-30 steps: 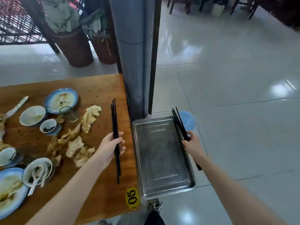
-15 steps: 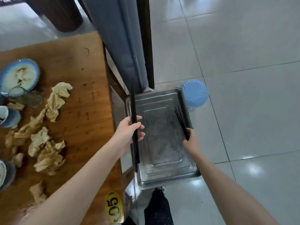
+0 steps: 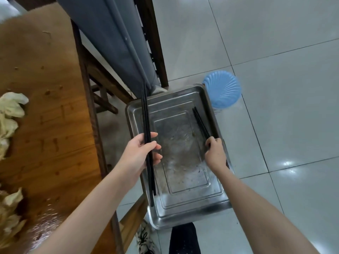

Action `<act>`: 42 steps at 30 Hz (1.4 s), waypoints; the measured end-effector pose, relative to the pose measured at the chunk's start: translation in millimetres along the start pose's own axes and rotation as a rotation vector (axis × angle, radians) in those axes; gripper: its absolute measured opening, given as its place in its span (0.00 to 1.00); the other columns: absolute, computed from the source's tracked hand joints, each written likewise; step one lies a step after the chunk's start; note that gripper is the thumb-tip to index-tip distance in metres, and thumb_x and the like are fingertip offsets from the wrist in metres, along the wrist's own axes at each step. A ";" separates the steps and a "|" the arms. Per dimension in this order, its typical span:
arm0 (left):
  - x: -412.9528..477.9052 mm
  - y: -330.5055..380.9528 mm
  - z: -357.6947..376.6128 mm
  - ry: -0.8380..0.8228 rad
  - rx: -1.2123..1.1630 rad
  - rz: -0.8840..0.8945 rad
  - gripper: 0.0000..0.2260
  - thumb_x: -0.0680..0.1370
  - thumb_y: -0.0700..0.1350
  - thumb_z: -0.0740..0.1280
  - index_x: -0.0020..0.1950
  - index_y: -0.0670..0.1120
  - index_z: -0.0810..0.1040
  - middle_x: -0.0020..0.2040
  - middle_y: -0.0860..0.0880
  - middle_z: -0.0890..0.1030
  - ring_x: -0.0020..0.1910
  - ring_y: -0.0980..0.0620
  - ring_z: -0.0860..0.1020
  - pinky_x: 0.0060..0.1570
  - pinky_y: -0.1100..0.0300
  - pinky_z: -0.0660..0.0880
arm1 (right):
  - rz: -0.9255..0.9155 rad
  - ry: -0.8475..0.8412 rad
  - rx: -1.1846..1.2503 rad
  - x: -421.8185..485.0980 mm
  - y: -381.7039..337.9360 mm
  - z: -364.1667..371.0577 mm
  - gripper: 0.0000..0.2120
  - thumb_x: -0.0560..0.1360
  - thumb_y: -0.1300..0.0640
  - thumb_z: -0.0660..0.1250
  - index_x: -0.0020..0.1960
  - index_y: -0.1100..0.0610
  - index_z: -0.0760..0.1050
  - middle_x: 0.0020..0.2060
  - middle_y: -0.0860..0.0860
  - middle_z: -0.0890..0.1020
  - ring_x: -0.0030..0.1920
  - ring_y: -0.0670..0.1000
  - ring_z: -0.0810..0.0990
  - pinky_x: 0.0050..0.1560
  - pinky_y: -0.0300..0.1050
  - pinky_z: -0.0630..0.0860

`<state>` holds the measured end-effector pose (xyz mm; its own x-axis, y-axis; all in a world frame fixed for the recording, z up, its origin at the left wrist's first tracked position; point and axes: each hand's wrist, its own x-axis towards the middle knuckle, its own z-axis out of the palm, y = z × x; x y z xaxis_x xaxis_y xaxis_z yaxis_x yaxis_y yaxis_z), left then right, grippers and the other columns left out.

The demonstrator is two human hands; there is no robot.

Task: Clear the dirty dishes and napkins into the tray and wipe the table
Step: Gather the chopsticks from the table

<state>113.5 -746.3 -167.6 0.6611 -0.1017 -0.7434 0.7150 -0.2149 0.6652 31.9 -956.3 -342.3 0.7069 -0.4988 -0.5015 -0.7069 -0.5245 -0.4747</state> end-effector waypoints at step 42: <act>90.8 -65.5 165.1 -0.184 0.081 -0.345 0.25 0.80 0.32 0.60 0.76 0.45 0.62 0.74 0.47 0.67 0.72 0.47 0.66 0.70 0.48 0.62 | 0.115 0.099 0.569 -62.6 73.4 -108.0 0.16 0.75 0.65 0.67 0.59 0.49 0.74 0.50 0.45 0.78 0.53 0.49 0.78 0.54 0.49 0.75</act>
<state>89.2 -901.9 -290.1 0.3281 -0.1813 -0.9271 0.8627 -0.3423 0.3722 -61.4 -1038.1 -267.6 0.6043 -0.6071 -0.5160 -0.6628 -0.0237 -0.7484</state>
